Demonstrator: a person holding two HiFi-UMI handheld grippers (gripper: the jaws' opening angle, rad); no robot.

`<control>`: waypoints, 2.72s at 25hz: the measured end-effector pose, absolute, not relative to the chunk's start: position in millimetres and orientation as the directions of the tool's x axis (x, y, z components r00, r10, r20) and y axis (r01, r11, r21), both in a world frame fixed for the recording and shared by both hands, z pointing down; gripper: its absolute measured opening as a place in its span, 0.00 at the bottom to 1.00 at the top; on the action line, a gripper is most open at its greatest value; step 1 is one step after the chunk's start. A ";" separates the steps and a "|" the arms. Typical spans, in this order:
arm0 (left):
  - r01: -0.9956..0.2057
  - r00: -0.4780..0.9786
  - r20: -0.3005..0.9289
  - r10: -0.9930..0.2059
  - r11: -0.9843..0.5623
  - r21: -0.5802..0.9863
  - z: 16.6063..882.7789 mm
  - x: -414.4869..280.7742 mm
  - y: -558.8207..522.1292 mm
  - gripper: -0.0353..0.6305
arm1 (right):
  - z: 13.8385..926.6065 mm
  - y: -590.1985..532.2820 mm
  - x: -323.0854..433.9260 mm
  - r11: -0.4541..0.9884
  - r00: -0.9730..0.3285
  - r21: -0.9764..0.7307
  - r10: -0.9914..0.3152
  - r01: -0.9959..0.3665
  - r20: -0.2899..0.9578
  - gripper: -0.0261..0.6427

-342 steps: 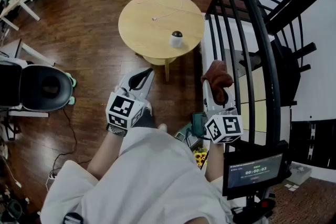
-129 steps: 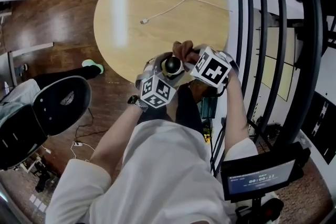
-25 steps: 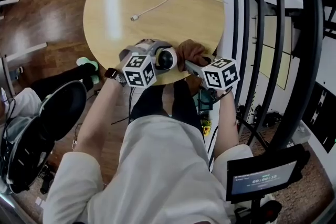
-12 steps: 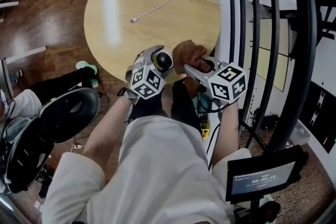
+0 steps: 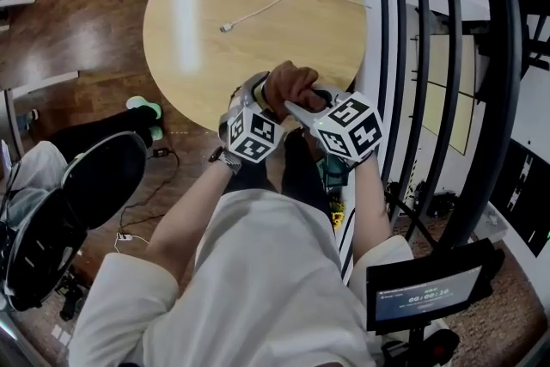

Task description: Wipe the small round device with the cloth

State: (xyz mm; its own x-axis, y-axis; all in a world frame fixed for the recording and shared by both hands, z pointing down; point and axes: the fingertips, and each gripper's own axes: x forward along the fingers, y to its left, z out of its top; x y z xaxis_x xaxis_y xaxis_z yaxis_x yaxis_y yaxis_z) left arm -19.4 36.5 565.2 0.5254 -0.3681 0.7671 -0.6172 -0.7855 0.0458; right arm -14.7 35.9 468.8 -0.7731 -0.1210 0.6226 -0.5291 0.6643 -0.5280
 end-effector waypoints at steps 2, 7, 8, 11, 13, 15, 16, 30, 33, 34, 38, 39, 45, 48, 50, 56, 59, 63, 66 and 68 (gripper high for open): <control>-0.612 0.528 0.767 -0.365 -0.790 0.046 564.2 -20.8 35.3 0.63 | 469.8 32.8 -19.0 0.665 -0.766 -0.516 -0.133 -0.540 0.629 0.19; -0.611 0.519 0.766 -0.380 -0.791 0.022 564.3 -21.2 37.5 0.63 | 471.7 33.3 -13.4 0.621 -0.775 -0.546 -0.166 -0.562 0.609 0.20; -0.611 0.519 0.766 -0.380 -0.792 0.021 564.0 -21.0 38.2 0.63 | 472.0 33.7 -11.8 0.618 -0.775 -0.547 -0.170 -0.564 0.608 0.20; -0.608 0.522 0.765 -0.377 -0.793 0.024 563.0 -21.7 39.3 0.63 | 472.1 34.3 -11.9 0.620 -0.778 -0.550 -0.167 -0.560 0.605 0.20; -0.609 0.521 0.766 -0.376 -0.793 0.026 562.8 -22.4 40.0 0.63 | 472.1 34.0 -12.0 0.615 -0.783 -0.555 -0.173 -0.560 0.598 0.20; -0.610 0.521 0.766 -0.378 -0.792 0.024 562.7 -23.1 40.7 0.63 | 472.2 34.3 -11.2 0.598 -0.789 -0.568 -0.192 -0.565 0.584 0.20; -0.609 0.521 0.766 -0.377 -0.793 0.023 562.4 -23.4 41.1 0.63 | 472.1 34.7 -10.9 0.586 -0.793 -0.577 -0.202 -0.568 0.575 0.20; -0.600 0.523 0.769 -0.366 -0.799 0.028 558.6 -26.0 41.7 0.63 | 467.2 36.2 -9.9 0.614 -0.836 -0.584 -0.270 -0.532 0.477 0.20; -0.598 0.524 0.770 -0.364 -0.801 0.028 558.7 -26.1 41.7 0.63 | 476.0 33.9 -1.7 0.624 -0.812 -0.550 -0.262 -0.555 0.521 0.20; -0.597 0.524 0.771 -0.363 -0.802 0.028 558.9 -26.1 42.0 0.63 | 482.1 33.9 2.2 0.626 -0.796 -0.534 -0.256 -0.569 0.548 0.20; -0.598 0.521 0.772 -0.365 -0.801 0.024 558.4 -26.2 42.6 0.63 | 499.5 34.5 3.4 0.615 -0.771 -0.531 -0.212 -0.583 0.601 0.20; -0.599 0.519 0.772 -0.366 -0.800 0.023 558.1 -26.5 42.5 0.63 | 502.1 34.1 1.1 0.611 -0.768 -0.533 -0.204 -0.585 0.608 0.19; -0.594 0.514 0.777 -0.363 -0.804 0.017 557.4 -29.1 42.1 0.63 | 535.6 30.5 -0.8 0.584 -0.699 -0.502 -0.165 -0.638 0.696 0.19; -0.584 0.512 0.781 -0.357 -0.811 0.012 557.5 -28.7 41.5 0.63 | 550.9 28.0 0.7 0.573 -0.658 -0.474 -0.158 -0.668 0.736 0.19; -0.584 0.514 0.780 -0.356 -0.812 0.015 557.9 -29.0 41.4 0.63 | 558.6 26.5 0.3 0.564 -0.642 -0.464 -0.159 -0.683 0.750 0.19; -0.428 0.553 0.802 -0.227 -0.903 0.040 561.1 -33.5 49.5 0.66 | 559.3 27.3 -2.6 0.556 -0.643 -0.471 -0.159 -0.685 0.749 0.19; -0.239 0.590 0.799 -0.116 -0.970 0.035 556.9 -36.3 53.5 0.66 | 549.0 34.6 4.6 0.513 -0.691 -0.531 -0.184 -0.674 0.699 0.19; 0.019 0.582 0.813 0.013 -1.000 0.002 563.8 -34.3 58.3 0.67 | 530.4 45.2 18.0 0.454 -0.745 -0.609 -0.229 -0.651 0.626 0.19; 0.085 0.588 0.807 0.049 -0.996 -0.001 567.9 -28.9 57.2 0.63 | 520.0 49.3 29.4 0.449 -0.750 -0.613 -0.252 -0.650 0.611 0.19; 0.077 0.591 0.806 0.042 -0.997 -0.005 568.3 -27.0 56.3 0.63 | 514.3 51.3 36.7 0.468 -0.742 -0.591 -0.258 -0.657 0.619 0.19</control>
